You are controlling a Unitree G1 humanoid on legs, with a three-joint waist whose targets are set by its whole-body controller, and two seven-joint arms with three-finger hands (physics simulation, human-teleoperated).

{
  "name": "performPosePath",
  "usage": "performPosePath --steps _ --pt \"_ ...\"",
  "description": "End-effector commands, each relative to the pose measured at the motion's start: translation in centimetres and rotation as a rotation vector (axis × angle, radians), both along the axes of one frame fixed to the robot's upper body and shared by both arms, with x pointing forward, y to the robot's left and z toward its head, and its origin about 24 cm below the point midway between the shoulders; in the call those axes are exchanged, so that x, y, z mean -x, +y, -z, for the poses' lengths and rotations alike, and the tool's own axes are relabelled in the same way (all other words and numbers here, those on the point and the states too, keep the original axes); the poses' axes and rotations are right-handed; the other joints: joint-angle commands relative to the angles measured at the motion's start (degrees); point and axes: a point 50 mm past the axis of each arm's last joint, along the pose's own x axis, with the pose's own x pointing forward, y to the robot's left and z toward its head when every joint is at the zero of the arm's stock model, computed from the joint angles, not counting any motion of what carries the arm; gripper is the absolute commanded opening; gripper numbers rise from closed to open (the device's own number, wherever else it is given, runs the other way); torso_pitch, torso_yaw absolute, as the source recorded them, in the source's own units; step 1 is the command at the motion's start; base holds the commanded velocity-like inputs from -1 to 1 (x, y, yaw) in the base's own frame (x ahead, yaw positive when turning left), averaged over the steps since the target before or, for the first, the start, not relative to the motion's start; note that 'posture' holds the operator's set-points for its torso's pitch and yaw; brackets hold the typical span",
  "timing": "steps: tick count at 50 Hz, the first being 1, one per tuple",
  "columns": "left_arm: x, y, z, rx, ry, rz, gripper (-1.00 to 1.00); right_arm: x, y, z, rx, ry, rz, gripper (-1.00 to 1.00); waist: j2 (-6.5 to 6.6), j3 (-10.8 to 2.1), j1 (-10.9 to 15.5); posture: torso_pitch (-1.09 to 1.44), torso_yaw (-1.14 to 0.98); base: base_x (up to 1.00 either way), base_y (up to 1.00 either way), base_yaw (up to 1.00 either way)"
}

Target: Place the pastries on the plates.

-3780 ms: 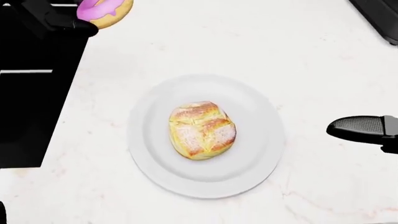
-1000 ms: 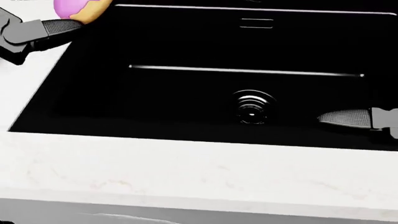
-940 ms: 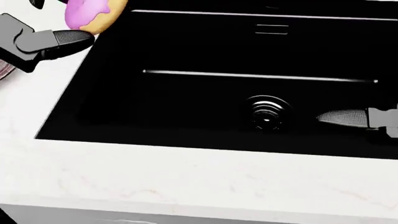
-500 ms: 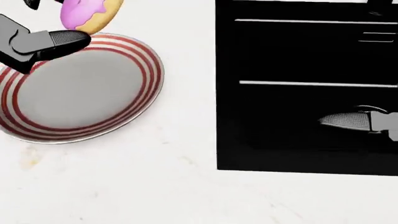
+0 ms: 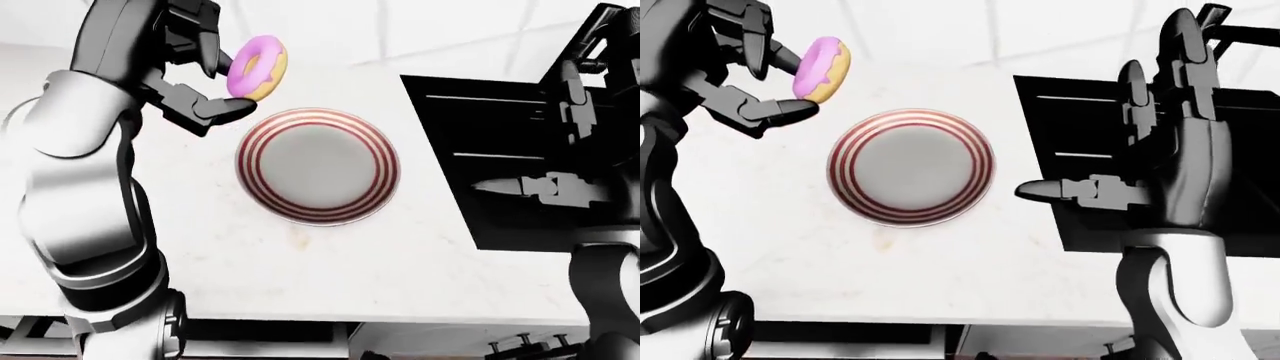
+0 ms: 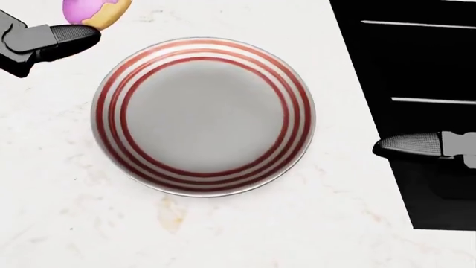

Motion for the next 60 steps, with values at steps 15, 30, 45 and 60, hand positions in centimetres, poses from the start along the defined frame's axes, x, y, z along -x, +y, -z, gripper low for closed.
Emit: performPosePath --steps 15,30,45,60 --pt "1.0 -0.4 -1.8 -0.024 -0.091 0.018 -1.00 0.6 -0.3 -0.9 -0.003 -0.061 0.016 1.00 -0.65 -2.76 0.2 0.07 0.00 0.00 0.00 0.00" --pt "-3.5 -1.6 -6.4 -0.257 -0.068 0.095 -1.00 0.7 -0.6 -0.6 -0.011 -0.061 0.024 1.00 -1.28 -2.82 0.1 0.07 0.00 0.00 0.00 0.00" --pt "-8.9 -1.3 -4.1 -0.738 -0.064 0.346 -1.00 0.9 -0.8 -0.5 -0.014 -0.060 0.031 1.00 -1.84 -3.44 0.2 0.07 0.00 0.00 0.00 0.00" --pt "-10.0 -3.3 -0.1 -0.895 -0.115 0.482 -1.00 0.9 -0.9 -0.8 -0.013 -0.064 0.030 1.00 -1.85 -3.63 0.1 0.07 0.00 0.00 0.00 0.00"
